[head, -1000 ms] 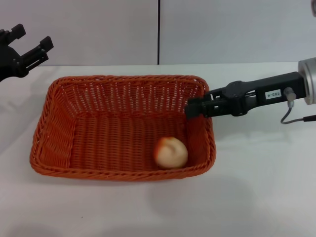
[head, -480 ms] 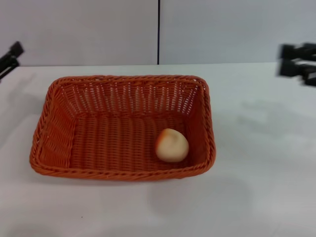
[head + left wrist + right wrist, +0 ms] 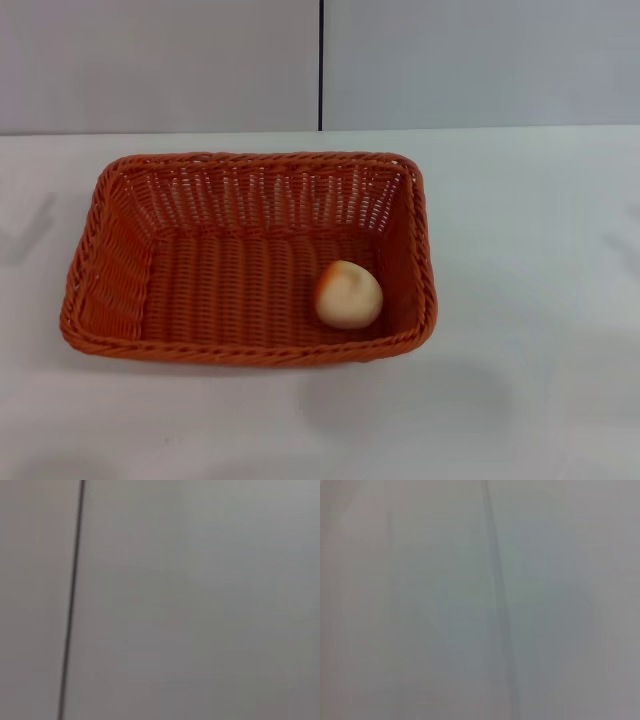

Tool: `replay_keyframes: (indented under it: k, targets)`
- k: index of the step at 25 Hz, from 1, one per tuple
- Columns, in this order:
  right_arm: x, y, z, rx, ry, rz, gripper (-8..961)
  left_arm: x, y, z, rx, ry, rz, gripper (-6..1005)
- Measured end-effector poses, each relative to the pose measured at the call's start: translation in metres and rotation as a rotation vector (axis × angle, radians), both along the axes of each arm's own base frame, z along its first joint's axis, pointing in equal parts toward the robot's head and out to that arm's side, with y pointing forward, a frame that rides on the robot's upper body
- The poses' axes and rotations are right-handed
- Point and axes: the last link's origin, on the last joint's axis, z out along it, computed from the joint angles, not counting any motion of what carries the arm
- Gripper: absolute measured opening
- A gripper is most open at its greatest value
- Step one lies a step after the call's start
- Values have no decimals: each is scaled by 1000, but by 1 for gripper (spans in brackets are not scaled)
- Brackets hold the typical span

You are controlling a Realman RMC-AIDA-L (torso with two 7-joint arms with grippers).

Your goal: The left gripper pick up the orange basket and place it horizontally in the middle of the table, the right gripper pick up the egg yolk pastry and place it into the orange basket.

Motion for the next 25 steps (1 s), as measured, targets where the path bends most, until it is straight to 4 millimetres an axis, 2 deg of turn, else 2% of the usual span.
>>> replay_keyframes:
  k: [3, 4, 5, 6, 8, 9, 14, 25]
  targets:
    - [20, -14, 1, 190, 53, -53, 577, -9, -13, 2, 39, 1, 25, 813]
    - [32, -23, 2, 319, 82, -99, 577, -14, -21, 1, 61, 3, 45, 813]
    - [32, -23, 2, 319, 82, -99, 577, -14, -21, 1, 61, 3, 45, 813]
    - [37, -27, 2, 382, 92, -125, 577, -20, -28, 0, 82, 2, 70, 813]
    - [45, -32, 0, 473, 106, -170, 577, -20, -28, 0, 82, 2, 70, 813]
    - [50, -34, -4, 521, 123, -204, 577, -29, -43, -2, 133, -10, 112, 813]
    - [53, -27, -9, 551, 164, -246, 577, -32, -54, -4, 202, -57, 130, 813]
    - [49, -10, -14, 531, 184, -248, 577, -34, -62, -13, 242, -86, 153, 813]
